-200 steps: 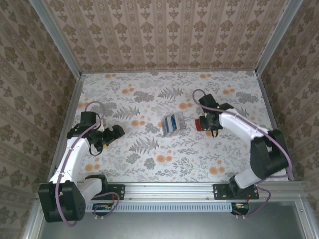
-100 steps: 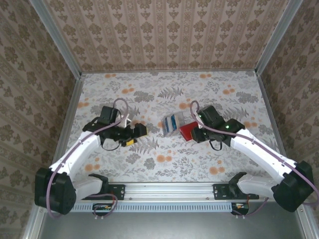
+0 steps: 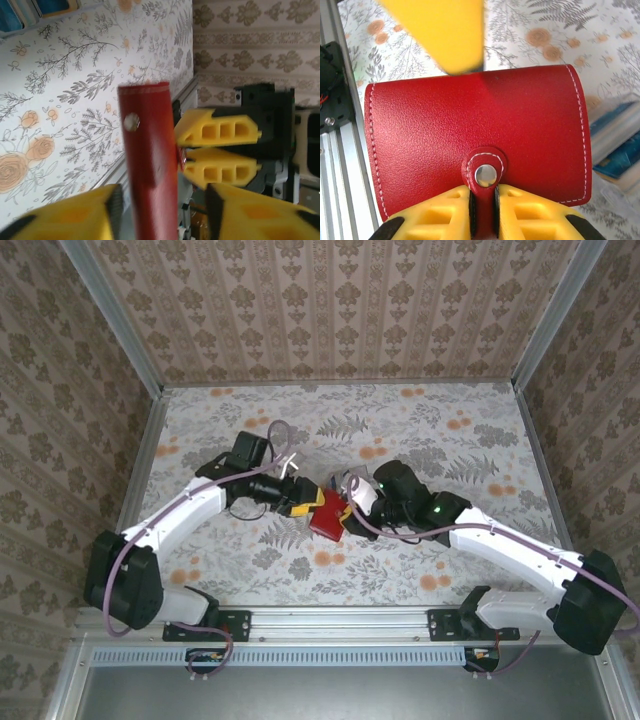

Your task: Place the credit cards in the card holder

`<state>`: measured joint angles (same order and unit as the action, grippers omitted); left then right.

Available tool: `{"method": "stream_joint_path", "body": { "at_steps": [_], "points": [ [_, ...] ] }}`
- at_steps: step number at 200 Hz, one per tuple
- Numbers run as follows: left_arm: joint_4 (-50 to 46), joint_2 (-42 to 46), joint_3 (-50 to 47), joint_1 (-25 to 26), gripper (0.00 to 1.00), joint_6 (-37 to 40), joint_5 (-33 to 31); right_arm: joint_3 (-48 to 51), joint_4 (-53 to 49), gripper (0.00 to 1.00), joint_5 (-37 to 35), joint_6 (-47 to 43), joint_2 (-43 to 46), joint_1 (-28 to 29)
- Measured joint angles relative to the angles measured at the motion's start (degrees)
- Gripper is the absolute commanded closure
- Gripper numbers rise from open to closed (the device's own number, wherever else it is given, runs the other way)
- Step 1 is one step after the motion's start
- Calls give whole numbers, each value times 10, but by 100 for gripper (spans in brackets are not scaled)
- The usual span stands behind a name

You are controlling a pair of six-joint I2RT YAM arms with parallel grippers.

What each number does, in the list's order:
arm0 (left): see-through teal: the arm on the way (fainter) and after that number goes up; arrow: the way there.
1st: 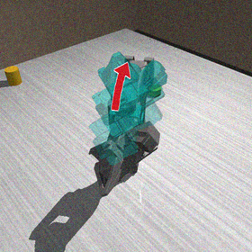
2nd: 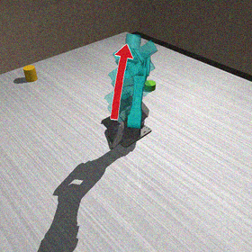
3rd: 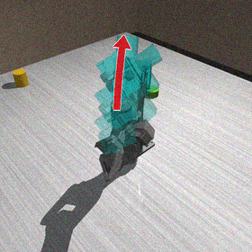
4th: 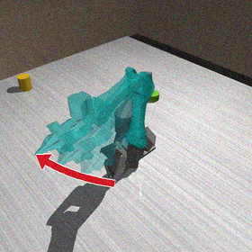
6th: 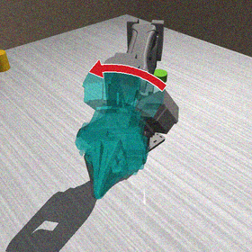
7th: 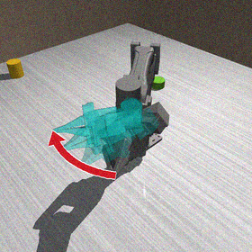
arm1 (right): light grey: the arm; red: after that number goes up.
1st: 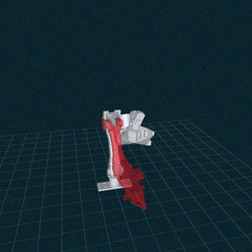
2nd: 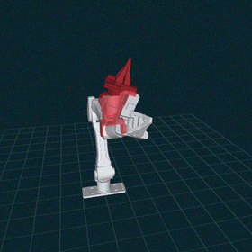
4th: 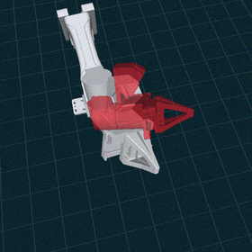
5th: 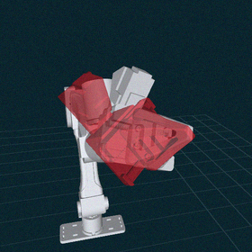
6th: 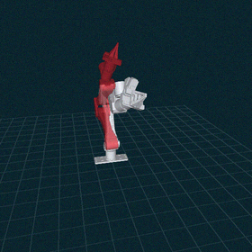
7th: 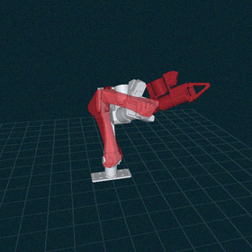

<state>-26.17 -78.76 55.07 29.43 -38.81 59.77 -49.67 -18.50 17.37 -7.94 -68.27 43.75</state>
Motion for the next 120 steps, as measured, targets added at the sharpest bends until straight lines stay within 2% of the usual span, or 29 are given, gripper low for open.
{"method": "stream_joint_path", "body": {
  "at_steps": [39,59,72,91,97,107,120],
  "points": [
    [-2,-7,5,6,100,0,-5,0,13,81,-11,-35,-3,4],
    [0,-15,9,5,100,0,-7,0,14,69,-21,-43,-3,4],
    [0,-19,9,6,100,0,-12,0,29,56,-32,-40,-3,4],
    [-4,-19,9,6,100,2,-32,0,43,47,-55,-28,-3,4],
    [-6,-18,10,5,100,2,-43,-1,41,40,-63,-19,-3,4],
    [-11,-17,12,5,100,5,-66,-3,37,36,-81,0,-3,4],
    [-16,-11,12,5,100,12,-103,-10,28,37,-112,49,-3,4]
  ]
}}
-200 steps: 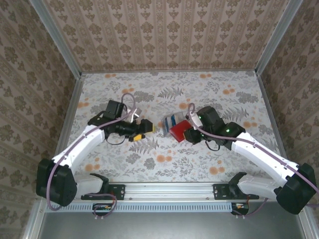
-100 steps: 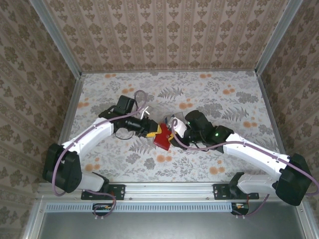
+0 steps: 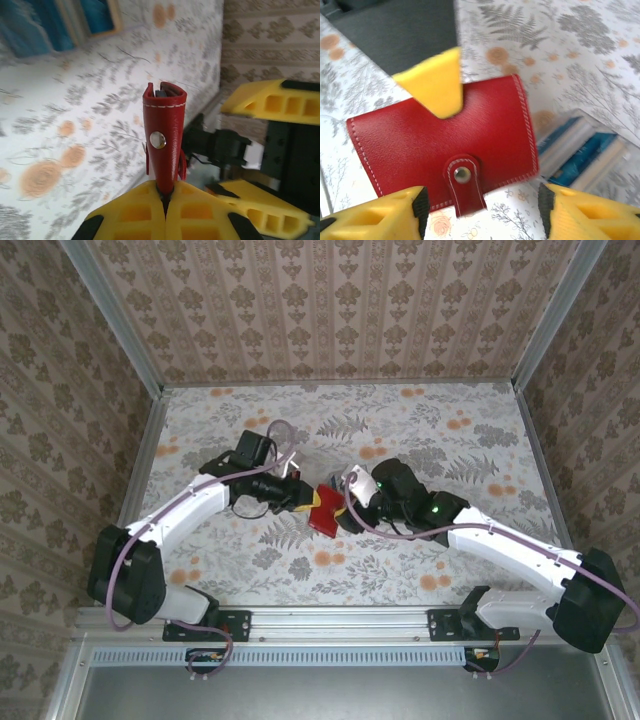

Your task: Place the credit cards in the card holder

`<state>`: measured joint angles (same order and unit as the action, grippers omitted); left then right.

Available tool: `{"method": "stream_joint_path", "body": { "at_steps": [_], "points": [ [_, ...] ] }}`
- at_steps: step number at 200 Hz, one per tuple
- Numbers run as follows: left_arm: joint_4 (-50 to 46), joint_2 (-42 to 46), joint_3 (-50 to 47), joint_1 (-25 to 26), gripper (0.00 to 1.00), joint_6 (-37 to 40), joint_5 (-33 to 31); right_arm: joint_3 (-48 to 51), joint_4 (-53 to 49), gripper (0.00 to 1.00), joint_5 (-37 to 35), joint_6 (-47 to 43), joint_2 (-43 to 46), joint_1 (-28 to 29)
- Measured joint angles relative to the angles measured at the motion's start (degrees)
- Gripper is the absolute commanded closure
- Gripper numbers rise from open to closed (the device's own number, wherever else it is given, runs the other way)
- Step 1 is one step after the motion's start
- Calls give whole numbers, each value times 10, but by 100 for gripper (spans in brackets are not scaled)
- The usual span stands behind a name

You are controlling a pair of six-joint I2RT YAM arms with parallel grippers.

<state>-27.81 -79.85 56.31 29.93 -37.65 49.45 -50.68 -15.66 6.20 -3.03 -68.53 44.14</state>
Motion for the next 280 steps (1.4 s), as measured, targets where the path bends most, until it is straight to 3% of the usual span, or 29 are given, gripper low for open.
{"method": "stream_joint_path", "body": {
  "at_steps": [34,55,80,114,209,271,280],
  "points": [
    [1,19,0,1,100,9,-73,-61,-26,44,-32,211,-22,-2],
    [11,19,-1,1,100,8,-88,-70,-12,46,-31,328,-42,2],
    [29,19,-2,1,100,0,-88,-80,-21,46,-35,408,-93,14],
    [43,19,-4,1,100,-10,-89,-113,-49,47,-54,445,-161,36],
    [67,19,-24,5,100,-23,-96,-118,-57,96,-153,481,-173,49],
    [69,20,-49,5,100,-23,-100,-42,-45,100,-168,493,-127,43],
    [70,20,-59,7,95,-23,-105,-24,-41,100,-162,493,-113,43]
  ]
}}
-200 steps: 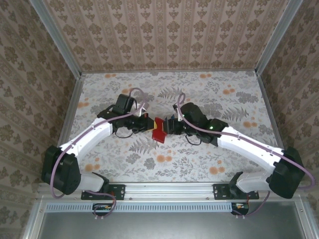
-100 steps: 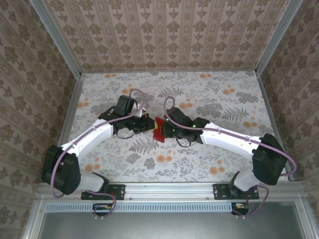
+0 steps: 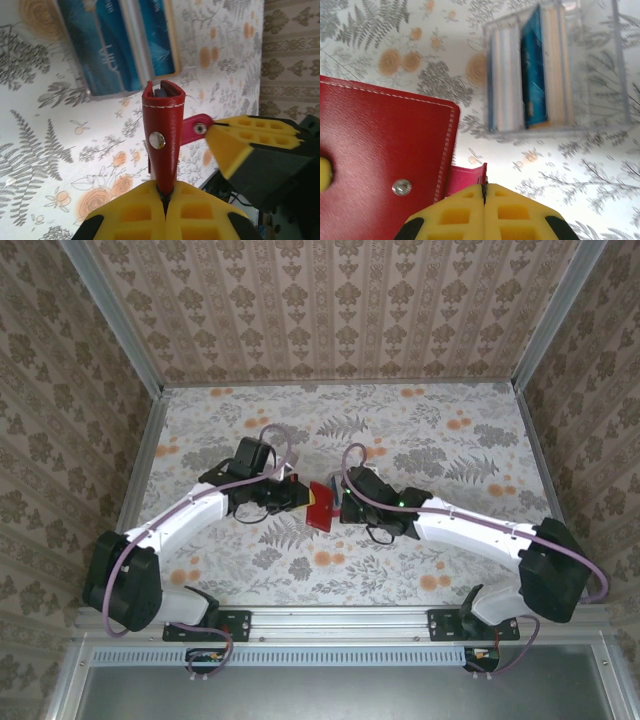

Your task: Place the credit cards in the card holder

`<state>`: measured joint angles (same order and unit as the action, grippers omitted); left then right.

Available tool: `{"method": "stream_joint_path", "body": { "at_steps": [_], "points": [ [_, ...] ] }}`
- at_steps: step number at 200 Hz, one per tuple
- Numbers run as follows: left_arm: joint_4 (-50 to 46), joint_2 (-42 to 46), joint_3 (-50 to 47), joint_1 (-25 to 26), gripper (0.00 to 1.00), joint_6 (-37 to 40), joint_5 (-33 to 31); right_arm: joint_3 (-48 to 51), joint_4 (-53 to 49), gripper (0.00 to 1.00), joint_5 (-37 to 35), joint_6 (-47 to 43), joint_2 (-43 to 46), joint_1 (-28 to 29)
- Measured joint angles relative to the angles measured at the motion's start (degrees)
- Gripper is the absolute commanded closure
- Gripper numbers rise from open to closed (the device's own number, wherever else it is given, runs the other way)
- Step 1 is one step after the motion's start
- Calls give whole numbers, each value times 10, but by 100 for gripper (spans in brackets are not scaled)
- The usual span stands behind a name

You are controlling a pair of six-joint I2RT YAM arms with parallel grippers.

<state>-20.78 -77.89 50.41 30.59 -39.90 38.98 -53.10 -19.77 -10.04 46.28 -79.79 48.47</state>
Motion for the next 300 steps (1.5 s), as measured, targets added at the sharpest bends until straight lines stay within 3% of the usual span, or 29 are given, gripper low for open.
{"method": "stream_joint_path", "body": {
  "at_steps": [46,104,158,208,300],
  "points": [
    [16,-16,-63,18,59,0,-10,78,33,100,47,0,57,0],
    [19,-83,-68,29,42,23,16,93,33,100,87,3,116,1],
    [63,-83,-67,31,39,15,62,83,45,100,115,20,112,2],
    [57,-107,-67,31,39,20,54,112,56,100,114,50,105,0],
    [15,-105,-54,32,41,37,30,249,24,100,72,83,233,-86]
  ]
}}
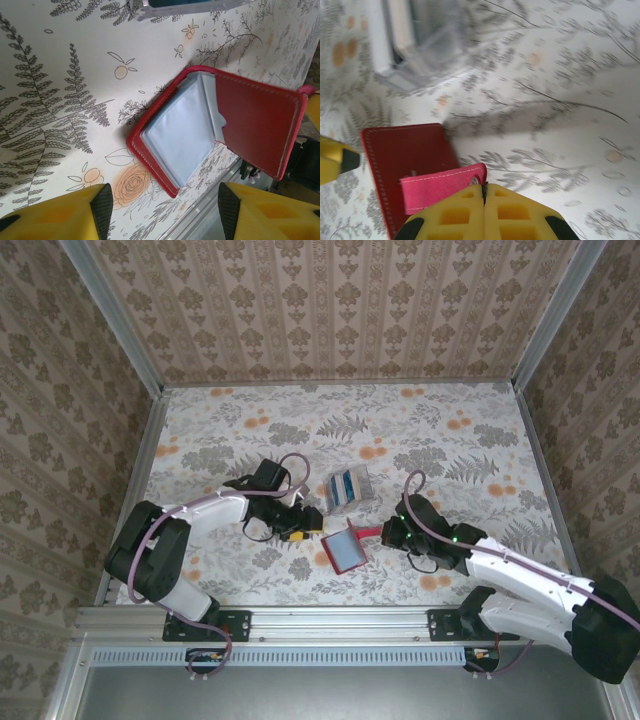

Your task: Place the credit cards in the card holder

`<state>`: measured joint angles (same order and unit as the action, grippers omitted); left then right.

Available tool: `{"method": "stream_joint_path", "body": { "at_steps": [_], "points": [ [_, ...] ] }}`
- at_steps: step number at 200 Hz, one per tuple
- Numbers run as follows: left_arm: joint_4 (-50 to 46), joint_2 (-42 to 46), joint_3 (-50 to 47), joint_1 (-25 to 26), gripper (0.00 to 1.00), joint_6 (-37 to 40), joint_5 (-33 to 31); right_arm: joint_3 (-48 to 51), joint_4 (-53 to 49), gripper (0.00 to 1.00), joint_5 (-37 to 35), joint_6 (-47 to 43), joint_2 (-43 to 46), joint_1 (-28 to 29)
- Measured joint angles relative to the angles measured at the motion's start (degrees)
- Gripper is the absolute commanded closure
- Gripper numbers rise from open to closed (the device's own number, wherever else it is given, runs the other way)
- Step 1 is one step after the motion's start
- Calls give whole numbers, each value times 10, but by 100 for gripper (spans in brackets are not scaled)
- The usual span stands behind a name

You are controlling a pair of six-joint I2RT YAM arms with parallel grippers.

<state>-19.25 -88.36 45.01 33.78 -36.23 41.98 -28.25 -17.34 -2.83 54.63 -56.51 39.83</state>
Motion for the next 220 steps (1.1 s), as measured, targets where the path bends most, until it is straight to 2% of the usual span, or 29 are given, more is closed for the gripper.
{"method": "stream_joint_path", "body": {
  "at_steps": [43,94,152,194,220],
  "points": [
    [26,-3,-3,24,44,-2,0,46,-24,100,-4,39,24,-36],
    [35,-24,-2,41,48,-9,-9,54,-48,100,-9,43,28,-46],
    [54,-51,-2,61,56,-22,-17,54,-76,100,-17,40,-21,-56],
    [76,-66,4,71,70,-37,-8,50,-65,100,-11,34,-33,-57],
    [94,-77,15,71,87,-45,3,43,-60,100,-5,22,-43,-57]
  ]
}}
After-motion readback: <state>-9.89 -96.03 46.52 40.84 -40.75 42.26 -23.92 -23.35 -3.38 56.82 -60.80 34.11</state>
